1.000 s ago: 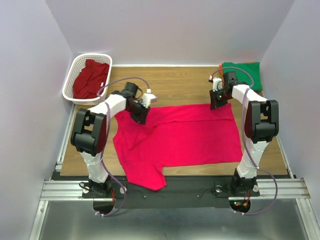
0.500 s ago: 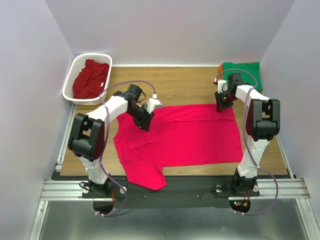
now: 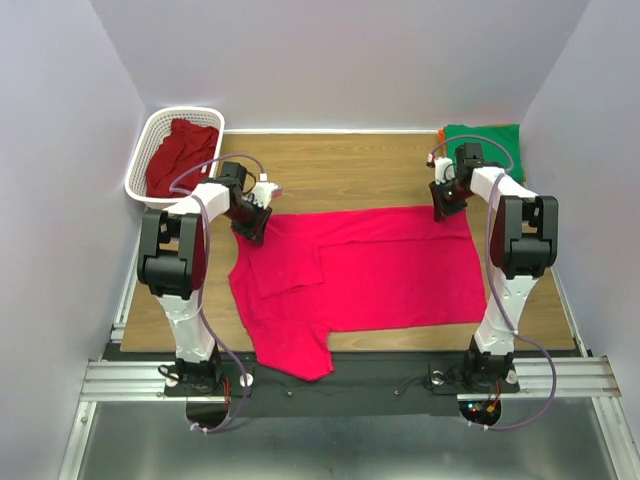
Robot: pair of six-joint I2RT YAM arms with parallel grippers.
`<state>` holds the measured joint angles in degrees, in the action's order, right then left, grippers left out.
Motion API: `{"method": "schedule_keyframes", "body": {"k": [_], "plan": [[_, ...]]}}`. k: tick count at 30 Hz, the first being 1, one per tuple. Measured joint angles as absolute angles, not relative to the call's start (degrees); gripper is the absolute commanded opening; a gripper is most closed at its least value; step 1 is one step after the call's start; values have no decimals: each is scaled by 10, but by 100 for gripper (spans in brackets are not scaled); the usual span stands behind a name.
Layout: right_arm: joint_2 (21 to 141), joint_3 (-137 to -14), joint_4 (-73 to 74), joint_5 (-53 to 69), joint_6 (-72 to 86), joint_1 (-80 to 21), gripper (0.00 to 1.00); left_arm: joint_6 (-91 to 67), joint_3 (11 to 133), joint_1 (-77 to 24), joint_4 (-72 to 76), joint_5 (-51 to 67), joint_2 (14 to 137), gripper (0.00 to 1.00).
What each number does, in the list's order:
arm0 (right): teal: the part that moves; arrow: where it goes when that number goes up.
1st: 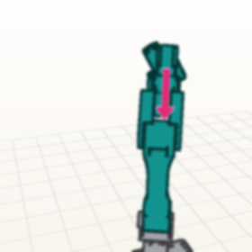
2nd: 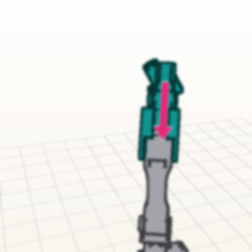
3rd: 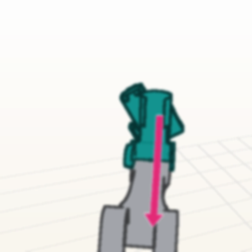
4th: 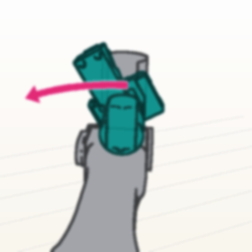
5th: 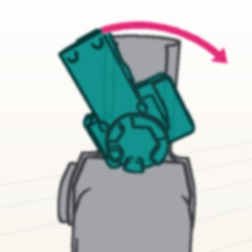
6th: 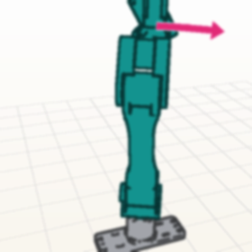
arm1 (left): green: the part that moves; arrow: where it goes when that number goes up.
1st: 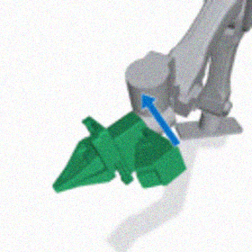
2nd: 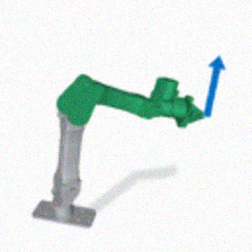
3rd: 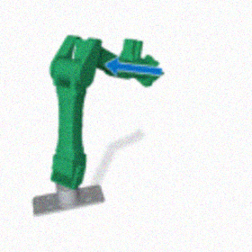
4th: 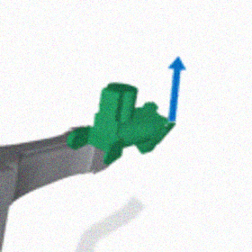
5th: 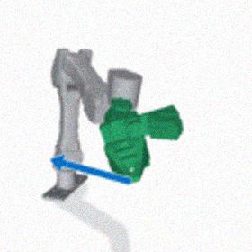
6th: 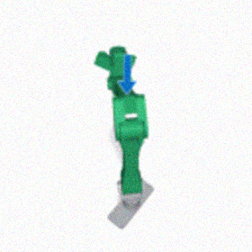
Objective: Fold and stack the t-shirts
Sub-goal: Fold the tshirt
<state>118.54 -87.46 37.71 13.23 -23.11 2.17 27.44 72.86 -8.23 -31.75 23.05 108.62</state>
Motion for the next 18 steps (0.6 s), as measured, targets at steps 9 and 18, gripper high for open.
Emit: {"method": "schedule_keyframes", "body": {"k": [9, 18], "plan": [[1266, -999, 370, 109, -216, 22, 28, 255, 927, -46, -325, 205, 1217, 32], [1324, -1090, 347, 121, -198, 20, 73, 272, 1126, -37, -350, 210, 1328, 53]]}}
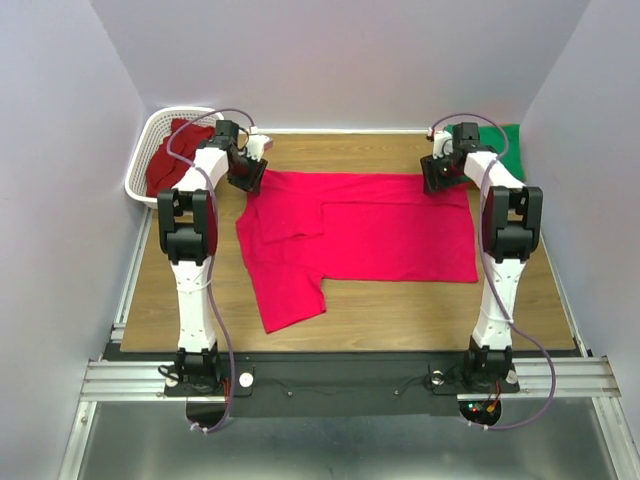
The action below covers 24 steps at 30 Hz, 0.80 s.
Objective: Fold and stack the t-shirts
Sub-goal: Fold the tshirt
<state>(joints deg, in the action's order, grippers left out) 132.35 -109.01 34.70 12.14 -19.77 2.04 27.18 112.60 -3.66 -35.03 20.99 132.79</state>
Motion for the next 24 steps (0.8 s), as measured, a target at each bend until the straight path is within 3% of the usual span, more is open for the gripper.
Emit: {"method": "schedule_keyframes", "body": {"k": [5, 10, 15, 24], "plan": [[1233, -1007, 370, 162, -213, 22, 74, 303, 1099, -29, -371, 247, 1272, 57], [1032, -880, 380, 165, -280, 23, 55, 363, 950, -25, -380, 275, 1079, 55], [882, -755, 399, 156, -359, 23, 46, 452, 788, -25, -392, 297, 881, 52], [847, -525, 455, 87, -480, 23, 46, 514, 651, -26, -419, 295, 869, 52]]}}
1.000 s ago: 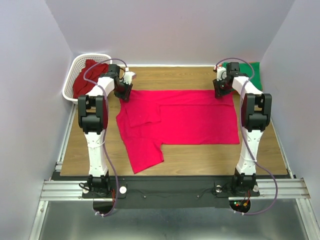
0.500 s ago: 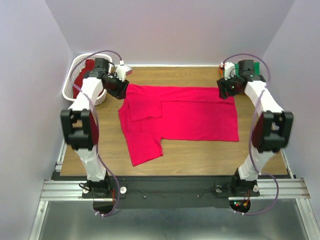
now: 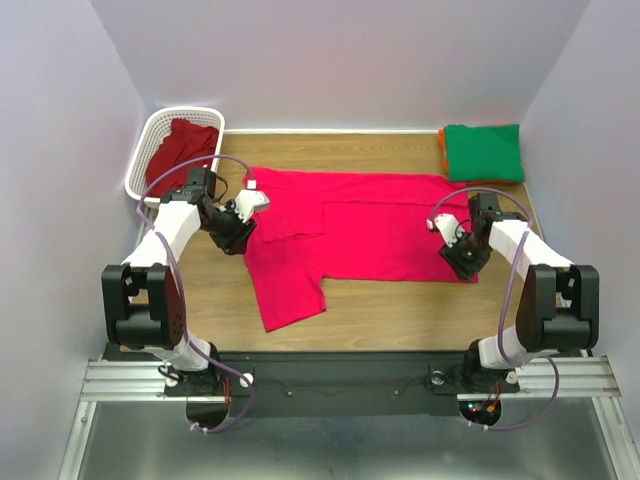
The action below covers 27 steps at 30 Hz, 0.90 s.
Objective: Fold and stack the t-shirts
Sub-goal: Fold the tshirt
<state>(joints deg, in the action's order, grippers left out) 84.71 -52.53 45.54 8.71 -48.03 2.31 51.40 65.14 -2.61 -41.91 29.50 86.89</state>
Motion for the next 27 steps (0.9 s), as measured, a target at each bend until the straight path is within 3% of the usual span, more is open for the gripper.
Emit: {"method": "schedule_keyframes", "body": {"k": [10, 27], "plan": [[848, -519, 452, 62, -526, 23, 40, 536, 633, -26, -414, 295, 869, 52], [847, -463, 417, 43, -547, 23, 40, 553, 622, -26, -417, 291, 869, 52]]}}
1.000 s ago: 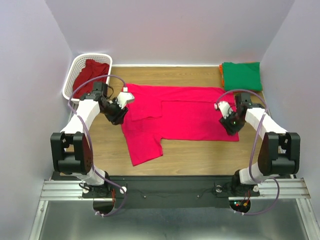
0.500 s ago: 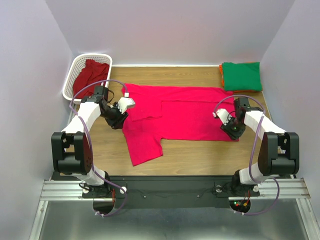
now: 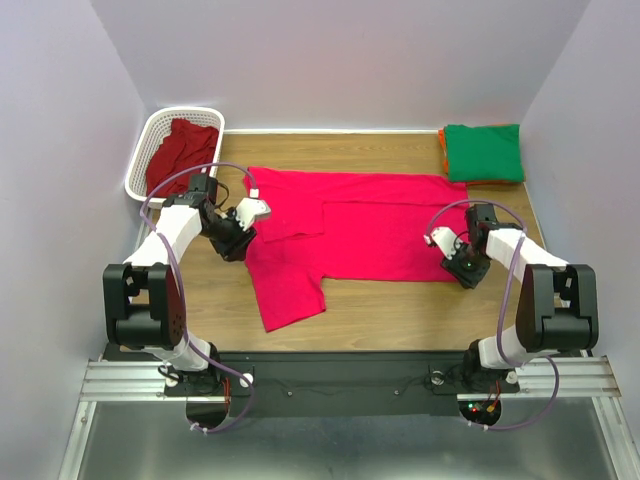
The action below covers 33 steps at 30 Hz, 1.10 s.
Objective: Fold and stack the t-shirts
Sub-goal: Fold the tshirt
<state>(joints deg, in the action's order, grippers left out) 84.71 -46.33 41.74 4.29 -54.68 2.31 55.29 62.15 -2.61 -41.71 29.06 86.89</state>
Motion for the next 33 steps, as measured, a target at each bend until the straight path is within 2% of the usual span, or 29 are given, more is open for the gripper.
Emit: {"method": "schedule_keyframes", "body": {"k": [9, 18, 26, 29, 33], "plan": [[813, -463, 413, 43, -549, 23, 40, 562, 620, -26, -423, 292, 869, 52], [846, -459, 400, 42, -569, 29, 39, 581, 619, -29, -441, 298, 868, 56], [858, -462, 381, 36, -581, 42, 14, 593, 547, -87, -425, 286, 823, 57], [860, -464, 376, 34, -583, 42, 0, 582, 512, -116, -398, 265, 816, 57], [860, -464, 375, 32, -583, 42, 1, 569, 488, -145, -359, 243, 817, 57]]}}
